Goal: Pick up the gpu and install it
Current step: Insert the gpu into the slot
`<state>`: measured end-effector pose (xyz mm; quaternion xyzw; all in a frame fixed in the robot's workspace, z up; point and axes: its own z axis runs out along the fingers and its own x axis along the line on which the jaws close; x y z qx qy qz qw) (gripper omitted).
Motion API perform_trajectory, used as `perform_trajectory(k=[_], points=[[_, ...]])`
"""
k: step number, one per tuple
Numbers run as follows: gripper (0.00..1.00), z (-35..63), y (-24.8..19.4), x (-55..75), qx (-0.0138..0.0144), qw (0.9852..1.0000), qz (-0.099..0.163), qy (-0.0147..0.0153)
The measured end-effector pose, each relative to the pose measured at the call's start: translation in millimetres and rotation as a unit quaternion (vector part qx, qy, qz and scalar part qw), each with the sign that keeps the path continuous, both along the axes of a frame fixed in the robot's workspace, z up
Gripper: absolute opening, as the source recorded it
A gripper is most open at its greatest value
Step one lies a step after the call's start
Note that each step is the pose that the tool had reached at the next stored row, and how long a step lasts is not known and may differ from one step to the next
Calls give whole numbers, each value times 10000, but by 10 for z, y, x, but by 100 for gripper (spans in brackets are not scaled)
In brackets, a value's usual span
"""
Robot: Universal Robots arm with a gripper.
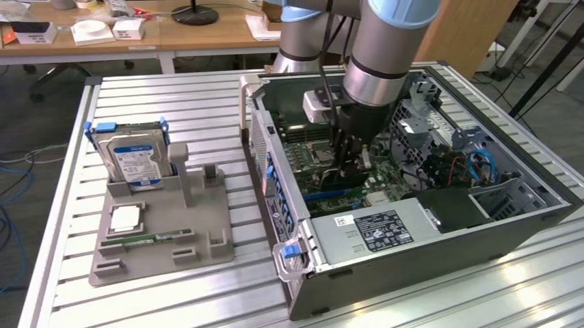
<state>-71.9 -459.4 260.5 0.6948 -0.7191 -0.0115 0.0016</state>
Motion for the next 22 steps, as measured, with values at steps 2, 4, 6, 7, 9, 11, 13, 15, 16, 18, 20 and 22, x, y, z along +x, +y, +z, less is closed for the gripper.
perform_trajectory(k=[2, 4, 6, 7, 9, 11, 13, 15, 16, 18, 20, 22], points=[[26, -10, 0, -3, 0, 10000, 0, 0], [26, -29, 0, -6, 0, 10000, 0, 0], [26, -45, 1, -12, 1, 10000, 0, 0], [26, -46, 0, -13, 0, 10000, 1, 1], [26, -47, 1, -21, -1, 10000, -1, 1], [26, -48, 4, -29, 1, 10000, 0, 0], [26, -48, 4, -29, 1, 10000, 0, 0], [26, -49, 4, -29, 0, 10000, 0, 0], [26, -50, 4, -29, 1, 10000, 1, 0], [26, -57, 4, -30, 2, 10000, 0, 0], [26, -57, 4, -30, 1, 10000, 0, 0], [26, -57, 4, -30, 0, 10000, 0, 0]])
